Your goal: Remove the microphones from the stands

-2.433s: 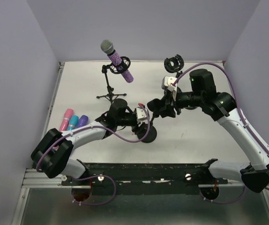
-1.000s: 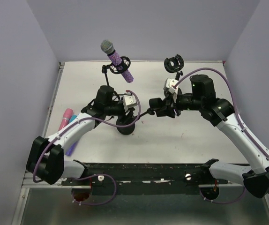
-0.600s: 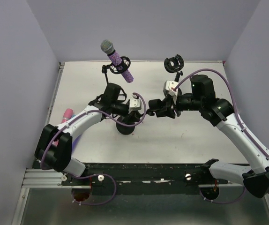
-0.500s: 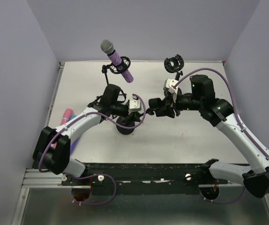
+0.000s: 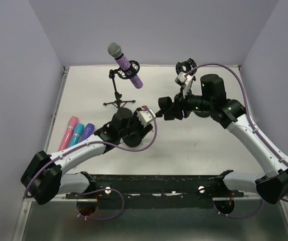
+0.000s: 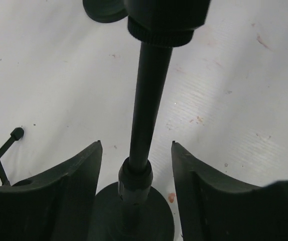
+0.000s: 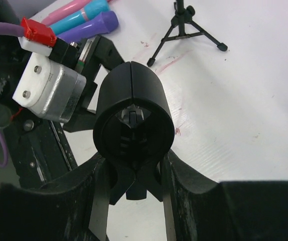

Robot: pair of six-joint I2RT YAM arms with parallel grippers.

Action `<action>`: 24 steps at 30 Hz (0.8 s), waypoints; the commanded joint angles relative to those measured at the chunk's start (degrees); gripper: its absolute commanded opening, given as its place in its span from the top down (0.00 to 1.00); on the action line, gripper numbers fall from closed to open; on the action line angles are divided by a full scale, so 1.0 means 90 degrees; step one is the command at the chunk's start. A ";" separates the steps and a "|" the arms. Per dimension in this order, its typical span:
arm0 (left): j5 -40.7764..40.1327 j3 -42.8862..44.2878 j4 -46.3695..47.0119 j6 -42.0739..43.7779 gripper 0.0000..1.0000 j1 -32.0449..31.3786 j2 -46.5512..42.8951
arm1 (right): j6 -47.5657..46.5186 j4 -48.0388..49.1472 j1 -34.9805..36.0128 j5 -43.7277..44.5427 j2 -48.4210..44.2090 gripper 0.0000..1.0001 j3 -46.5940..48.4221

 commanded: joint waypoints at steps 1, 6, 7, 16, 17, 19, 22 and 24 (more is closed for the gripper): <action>0.1427 0.0178 -0.0834 0.1048 0.29 0.0226 -0.0338 | -0.1115 -0.0584 0.0038 -0.0319 0.0048 0.99 0.0096; 0.3877 0.0967 -0.2738 0.2183 0.27 0.1542 0.0070 | -0.2092 -0.0545 0.0038 -0.0778 -0.0274 1.00 -0.0207; 0.4249 0.1124 -0.3101 0.2456 0.27 0.1720 0.0246 | -0.2200 -0.0545 0.0038 -0.0827 -0.0342 1.00 -0.0265; 0.5209 0.2229 -0.4277 0.4013 0.39 0.1897 0.1439 | -0.2455 -0.0584 0.0038 -0.0896 -0.0372 0.99 -0.0247; 0.5229 0.2220 -0.4112 0.3915 0.40 0.1878 0.1468 | -0.2464 -0.0564 0.0038 -0.0877 -0.0372 0.99 -0.0246; 0.5200 0.2191 -0.3886 0.3846 0.41 0.1820 0.1468 | -0.2455 -0.0584 0.0038 -0.0857 -0.0421 0.99 -0.0256; 0.5083 0.2190 -0.3759 0.3807 0.59 0.1722 0.1469 | -0.2309 -0.0555 0.0038 -0.0779 -0.0441 1.00 -0.0256; 0.4976 0.2103 -0.3642 0.3787 0.75 0.1692 0.1401 | -0.1978 -0.0467 0.0038 -0.0594 -0.0460 1.00 -0.0198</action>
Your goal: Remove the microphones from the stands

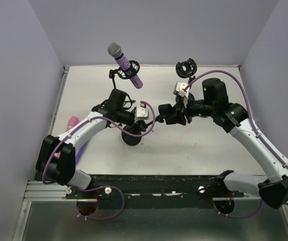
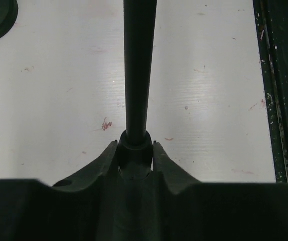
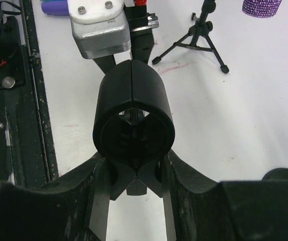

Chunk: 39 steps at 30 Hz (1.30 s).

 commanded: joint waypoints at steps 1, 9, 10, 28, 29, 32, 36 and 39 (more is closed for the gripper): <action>0.0189 -0.0071 0.0276 0.0149 0.84 -0.0170 -0.0130 | 0.0495 -0.0136 0.0002 0.0416 -0.0113 1.00 0.0130; -0.5100 -0.1681 0.5424 -0.3840 1.00 -0.1847 -0.1029 | 0.2517 -0.0517 0.0002 0.2544 0.0355 0.99 0.1429; -0.5975 -0.1606 0.5742 -0.4309 1.00 -0.2005 -0.0932 | 0.2615 -0.0527 0.0002 0.2837 0.0462 0.99 0.1604; -0.4422 0.0125 0.4320 -0.6180 0.02 -0.1871 0.0399 | 0.1503 -0.0566 0.0002 0.4246 0.1167 0.99 0.2319; -0.4305 -0.0002 0.4242 -0.6170 0.02 -0.1793 0.0242 | 0.1474 -0.0585 0.0002 0.4178 0.1167 0.99 0.2289; -0.3895 -0.0422 0.4105 -0.6189 0.02 -0.1510 -0.0382 | 0.1337 -0.0741 -0.0008 0.3915 0.1157 0.99 0.2095; -0.3806 -0.0745 0.3773 -0.6199 0.02 -0.1255 -0.1086 | 0.1424 -0.0946 0.0002 0.3729 0.1166 0.99 0.1665; -0.3786 -0.0892 0.3598 -0.6209 0.02 -0.1148 -0.1506 | 0.1581 -0.1054 0.0002 0.3544 0.1196 0.99 0.1255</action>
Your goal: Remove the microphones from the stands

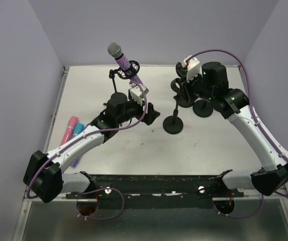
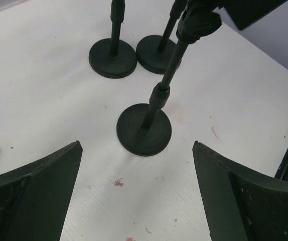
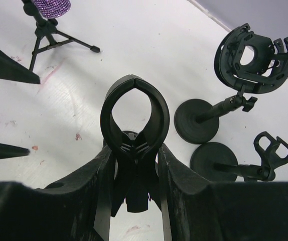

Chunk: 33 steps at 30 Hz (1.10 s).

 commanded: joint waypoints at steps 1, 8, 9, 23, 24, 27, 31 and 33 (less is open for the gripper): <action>0.0376 -0.0175 -0.0369 -0.0035 0.02 0.0137 -0.0691 | 0.0131 -0.0517 0.0036 -0.0459 0.0188 0.99 -0.0734; 0.0318 -0.0380 -0.0828 0.0101 0.02 0.0284 -0.1326 | 0.0326 -0.0410 0.0036 -0.0509 0.0364 0.99 -0.1467; 0.0318 -0.0410 -0.0867 0.0121 0.02 0.0303 -0.1423 | 0.0327 -0.0420 0.0036 -0.0508 0.0383 0.99 -0.1545; 0.0260 -0.0664 -0.1365 0.0443 0.02 0.0528 -0.1971 | 0.0932 0.0437 0.0036 -0.0352 0.0422 0.99 -0.2054; 0.0211 -0.0644 -0.1433 0.0511 0.02 0.0547 -0.2039 | 0.0980 0.0633 0.0036 -0.0285 0.0442 0.99 -0.2054; 0.0113 -0.0605 -0.1726 0.0813 0.02 0.0577 -0.2389 | 0.1039 0.1530 0.0036 -0.0041 0.0500 1.00 -0.1957; 0.0141 -0.0625 -0.2223 0.1263 0.02 0.0626 -0.2985 | 0.1010 0.2235 0.0036 0.0272 0.0958 0.99 -0.1431; 0.0249 -0.0557 -0.2682 0.1312 0.01 0.0655 -0.3132 | 0.0923 0.2353 0.0036 0.0302 0.1242 0.99 -0.1089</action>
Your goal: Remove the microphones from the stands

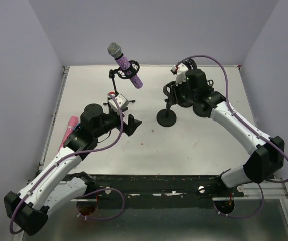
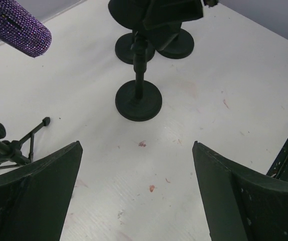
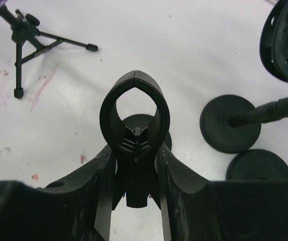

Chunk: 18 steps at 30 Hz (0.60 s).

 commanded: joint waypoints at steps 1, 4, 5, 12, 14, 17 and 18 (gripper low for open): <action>0.0094 0.0141 -0.1131 0.0463 0.02 0.0133 -0.0503 | 0.0005 0.0500 0.0043 0.0266 0.0800 0.99 0.0573; 0.0192 0.0063 -0.1406 0.0229 0.02 0.0406 -0.0689 | -0.0103 0.0569 0.0043 0.0508 0.1240 0.99 0.0857; 0.0192 0.0034 -0.1455 0.0170 0.02 0.0523 -0.0737 | -0.0142 0.0588 0.0043 0.0587 0.1357 0.99 0.0906; 0.0270 -0.0064 -0.1134 0.0091 0.02 0.1255 -0.0913 | -0.0123 0.0511 0.0024 0.0676 0.1779 0.79 0.1287; 0.0358 -0.0035 -0.1007 0.0169 0.02 0.1470 -0.0962 | -0.0191 0.0326 0.0014 0.0404 0.1730 0.54 0.1472; 0.0523 0.0159 -0.0948 0.0675 0.02 0.1695 -0.1001 | -0.0639 -0.0172 0.0024 -0.0561 0.1535 0.29 0.1979; 0.0621 0.0257 -0.0986 0.0880 0.02 0.1744 -0.0972 | -0.0718 -0.0328 0.0014 -0.0854 0.1447 0.23 0.2097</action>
